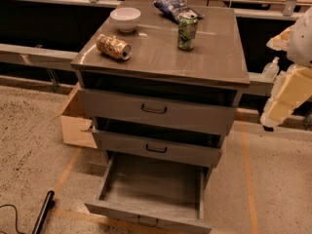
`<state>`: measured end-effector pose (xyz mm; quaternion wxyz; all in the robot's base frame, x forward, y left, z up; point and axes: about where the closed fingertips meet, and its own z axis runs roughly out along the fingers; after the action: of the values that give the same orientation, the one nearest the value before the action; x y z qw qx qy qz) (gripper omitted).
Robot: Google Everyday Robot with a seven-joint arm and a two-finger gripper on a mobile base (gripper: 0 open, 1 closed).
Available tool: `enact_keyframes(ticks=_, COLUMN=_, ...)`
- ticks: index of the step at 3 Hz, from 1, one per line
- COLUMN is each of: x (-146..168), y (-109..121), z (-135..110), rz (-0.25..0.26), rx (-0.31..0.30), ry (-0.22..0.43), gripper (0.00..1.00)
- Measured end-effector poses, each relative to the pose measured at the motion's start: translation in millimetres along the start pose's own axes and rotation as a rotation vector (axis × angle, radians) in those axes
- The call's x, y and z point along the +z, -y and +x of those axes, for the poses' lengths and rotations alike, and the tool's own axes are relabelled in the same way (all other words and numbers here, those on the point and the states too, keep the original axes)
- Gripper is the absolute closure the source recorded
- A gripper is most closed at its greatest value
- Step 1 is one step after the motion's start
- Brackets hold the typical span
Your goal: Place green can into bottom drawer
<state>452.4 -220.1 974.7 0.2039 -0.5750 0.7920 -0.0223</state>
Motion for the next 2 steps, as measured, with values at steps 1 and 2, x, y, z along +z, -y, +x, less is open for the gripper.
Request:
enact_keyframes(ticks=1, x=19, y=38, z=14, rz=0.058, rx=0.185, ry=0.185, gripper=0.00)
enact_keyframes(ticks=2, x=32, y=93, z=15, rz=0.129, rx=0.324, ry=0.408, gripper=0.00)
